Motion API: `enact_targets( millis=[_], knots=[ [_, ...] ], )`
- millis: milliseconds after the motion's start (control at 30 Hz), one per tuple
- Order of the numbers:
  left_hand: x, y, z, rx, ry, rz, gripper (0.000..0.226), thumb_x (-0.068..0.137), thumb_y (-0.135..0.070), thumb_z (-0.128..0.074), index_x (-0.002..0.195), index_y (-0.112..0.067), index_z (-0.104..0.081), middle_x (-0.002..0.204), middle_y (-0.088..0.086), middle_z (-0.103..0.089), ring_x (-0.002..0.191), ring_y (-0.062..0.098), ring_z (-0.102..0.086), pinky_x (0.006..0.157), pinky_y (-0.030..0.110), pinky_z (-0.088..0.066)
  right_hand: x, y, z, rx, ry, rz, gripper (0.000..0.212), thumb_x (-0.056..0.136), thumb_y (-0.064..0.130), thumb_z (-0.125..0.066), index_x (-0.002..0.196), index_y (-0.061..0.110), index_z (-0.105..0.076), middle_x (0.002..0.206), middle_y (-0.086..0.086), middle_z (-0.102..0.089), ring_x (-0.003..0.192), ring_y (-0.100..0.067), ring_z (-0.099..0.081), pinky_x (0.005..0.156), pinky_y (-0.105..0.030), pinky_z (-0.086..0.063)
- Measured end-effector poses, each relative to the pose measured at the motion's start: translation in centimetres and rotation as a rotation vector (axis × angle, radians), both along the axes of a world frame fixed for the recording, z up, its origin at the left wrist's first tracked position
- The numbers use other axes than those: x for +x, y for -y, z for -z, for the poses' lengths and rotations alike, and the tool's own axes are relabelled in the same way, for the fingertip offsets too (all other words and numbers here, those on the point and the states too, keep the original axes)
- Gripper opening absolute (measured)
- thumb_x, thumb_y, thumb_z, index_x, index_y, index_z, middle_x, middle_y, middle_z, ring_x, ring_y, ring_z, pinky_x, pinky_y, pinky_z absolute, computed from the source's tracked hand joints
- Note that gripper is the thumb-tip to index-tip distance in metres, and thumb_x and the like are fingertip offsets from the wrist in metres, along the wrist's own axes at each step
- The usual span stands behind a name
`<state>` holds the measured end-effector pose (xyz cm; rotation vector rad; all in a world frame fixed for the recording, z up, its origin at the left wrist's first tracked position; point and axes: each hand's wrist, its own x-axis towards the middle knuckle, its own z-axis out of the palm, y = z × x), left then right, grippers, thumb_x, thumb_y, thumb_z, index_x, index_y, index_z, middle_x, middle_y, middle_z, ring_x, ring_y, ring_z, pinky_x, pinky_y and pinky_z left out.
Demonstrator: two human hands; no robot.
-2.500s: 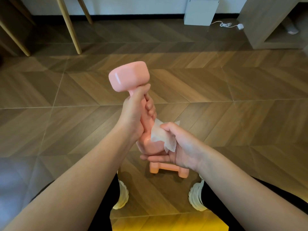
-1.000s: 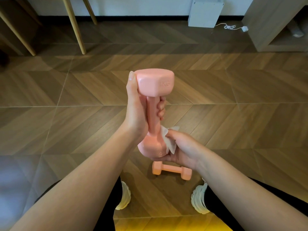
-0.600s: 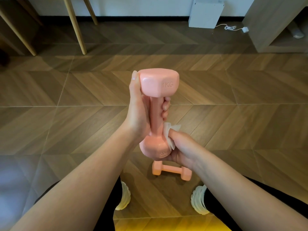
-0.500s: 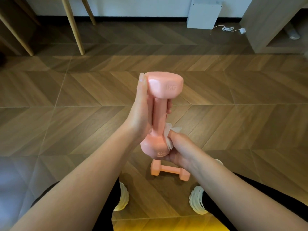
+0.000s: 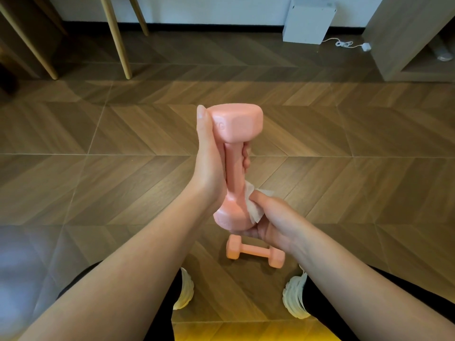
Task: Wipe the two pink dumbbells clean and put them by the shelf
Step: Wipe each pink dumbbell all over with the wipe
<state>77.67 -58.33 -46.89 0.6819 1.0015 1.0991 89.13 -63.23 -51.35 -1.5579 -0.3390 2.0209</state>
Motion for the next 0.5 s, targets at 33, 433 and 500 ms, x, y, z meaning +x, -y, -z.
enact_targets(
  millis=[33,433,500],
  knots=[
    [0.04,0.09,-0.02,-0.014,0.016,0.004,0.088,0.091,-0.077,-0.011,0.093,-0.004,-0.059,0.064,0.009,-0.048,0.054,0.018,-0.043,0.055,0.031,-0.038,-0.02,0.09,-0.02,0.017,0.030,-0.006,0.015,0.100,0.023,-0.054,0.110,0.013,-0.061,0.107,-0.015,-0.070,0.092,-0.031,-0.070,0.062,-0.045,-0.062],
    [0.34,0.12,-0.34,-0.023,0.054,0.043,0.090,0.091,-0.076,-0.008,0.073,-0.008,-0.064,0.059,0.009,-0.043,0.052,0.020,-0.034,0.052,0.031,-0.031,0.20,0.07,0.05,0.024,-0.032,-0.011,0.017,0.101,0.015,-0.049,0.109,0.011,-0.062,0.094,-0.011,-0.073,0.083,-0.024,-0.071,0.064,-0.045,-0.061],
    [0.39,0.19,-0.45,-0.024,0.086,0.038,0.089,0.091,-0.075,-0.009,0.068,-0.010,-0.065,0.060,0.010,-0.043,0.051,0.019,-0.034,0.051,0.031,-0.030,0.13,0.06,0.00,0.013,-0.018,-0.041,0.019,0.100,0.022,-0.053,0.113,0.012,-0.062,0.099,-0.012,-0.073,0.087,-0.026,-0.071,0.065,-0.044,-0.061]
  ],
)
